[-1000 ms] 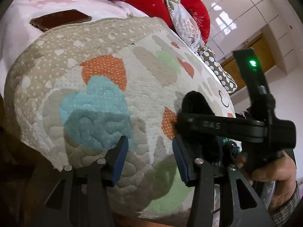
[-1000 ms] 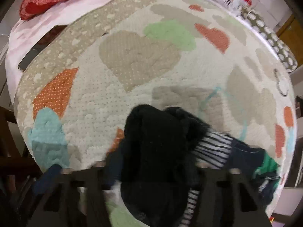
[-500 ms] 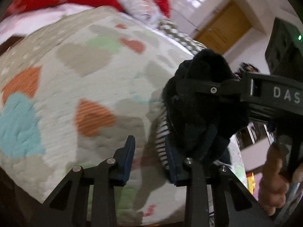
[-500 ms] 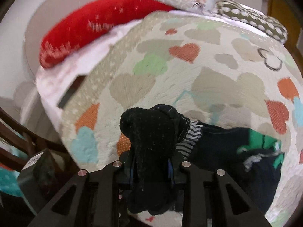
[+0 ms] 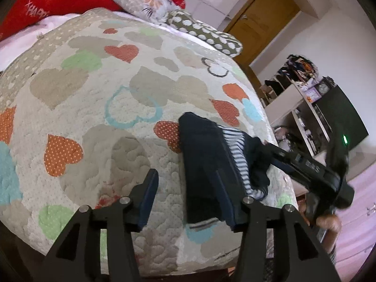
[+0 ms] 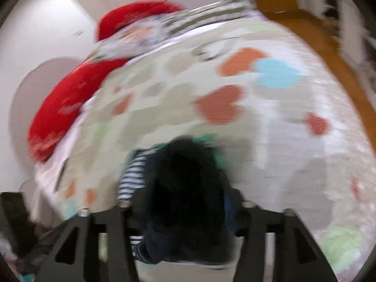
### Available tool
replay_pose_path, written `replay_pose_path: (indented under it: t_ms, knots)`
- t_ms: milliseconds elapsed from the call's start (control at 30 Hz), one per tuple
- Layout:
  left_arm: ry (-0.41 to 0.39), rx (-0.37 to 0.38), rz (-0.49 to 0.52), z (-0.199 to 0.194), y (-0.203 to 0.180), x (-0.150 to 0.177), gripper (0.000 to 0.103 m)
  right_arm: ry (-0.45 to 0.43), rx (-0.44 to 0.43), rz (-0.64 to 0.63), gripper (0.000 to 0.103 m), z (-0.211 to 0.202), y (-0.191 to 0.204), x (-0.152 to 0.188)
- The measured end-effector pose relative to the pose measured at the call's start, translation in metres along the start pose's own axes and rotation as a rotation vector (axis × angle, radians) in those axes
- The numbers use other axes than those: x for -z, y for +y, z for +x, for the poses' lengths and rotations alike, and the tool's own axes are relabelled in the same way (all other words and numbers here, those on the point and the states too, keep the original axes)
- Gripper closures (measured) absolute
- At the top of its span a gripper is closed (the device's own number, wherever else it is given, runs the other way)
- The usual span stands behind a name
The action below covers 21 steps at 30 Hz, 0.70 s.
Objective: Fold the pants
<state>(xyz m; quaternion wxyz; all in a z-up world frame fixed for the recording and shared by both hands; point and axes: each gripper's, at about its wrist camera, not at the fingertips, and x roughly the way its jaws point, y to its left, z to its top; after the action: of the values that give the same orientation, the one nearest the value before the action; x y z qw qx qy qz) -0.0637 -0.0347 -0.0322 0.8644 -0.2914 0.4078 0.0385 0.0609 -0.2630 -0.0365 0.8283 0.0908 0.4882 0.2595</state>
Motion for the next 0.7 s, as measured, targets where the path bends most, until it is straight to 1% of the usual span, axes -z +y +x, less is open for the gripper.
replay_pose_path:
  t_ms: [33,67,100,133,167,200,267,333,400,433,467,500,533,600,633,700]
  knots:
    - [0.008,-0.006,-0.002,0.004,-0.001,-0.002,0.055,-0.031,0.02,0.031,0.043,-0.005,-0.009,0.002]
    - [0.015,-0.015,0.004,0.008,-0.004,-0.005,0.055,-0.065,0.018,0.071,0.043,-0.013,-0.019,0.003]
    - [0.022,-0.03,0.021,0.012,-0.01,-0.006,0.055,-0.098,-0.004,0.107,0.043,-0.021,-0.027,0.004]
    - [0.028,-0.036,0.039,0.015,-0.017,-0.005,0.055,-0.125,-0.03,0.125,0.043,-0.028,-0.033,0.003]
    - [0.035,-0.032,0.055,0.018,-0.024,-0.005,0.055,-0.157,-0.082,0.132,0.044,-0.037,-0.033,0.003]
    - [0.043,-0.024,0.069,0.022,-0.031,-0.003,0.055,-0.181,-0.149,0.125,0.05,-0.044,-0.031,0.003]
    - [0.061,-0.014,0.113,0.031,-0.049,0.004,0.055,-0.178,-0.261,0.104,0.056,-0.05,-0.026,0.004]
    - [0.083,-0.048,0.15,0.043,-0.059,0.011,0.055,-0.136,-0.367,0.095,0.057,-0.046,-0.021,0.008]
    - [0.121,-0.165,0.175,0.064,-0.057,0.018,0.054,-0.096,-0.413,0.11,0.057,-0.034,-0.02,0.014]
    - [0.147,-0.201,0.17,0.075,-0.051,0.021,0.05,-0.078,-0.417,0.121,0.057,-0.027,-0.024,0.016]
    - [0.159,-0.198,0.15,0.081,-0.044,0.023,0.047,-0.054,-0.412,0.136,0.057,-0.019,-0.027,0.019]
    - [0.158,-0.179,0.127,0.081,-0.038,0.022,0.046,-0.025,-0.395,0.156,0.057,-0.01,-0.033,0.022]
    - [0.16,-0.159,0.104,0.078,-0.034,0.021,0.046,0.002,-0.358,0.179,0.057,-0.002,-0.042,0.025]
    - [0.151,-0.147,0.09,0.071,-0.032,0.016,0.046,0.021,-0.272,0.213,0.056,0.005,-0.058,0.034]
    - [0.149,-0.129,0.086,0.067,-0.031,0.015,0.047,0.017,-0.253,0.222,0.055,0.006,-0.065,0.037]
    - [0.143,-0.091,0.081,0.058,-0.031,0.012,0.047,0.017,-0.256,0.253,0.052,0.006,-0.077,0.04]
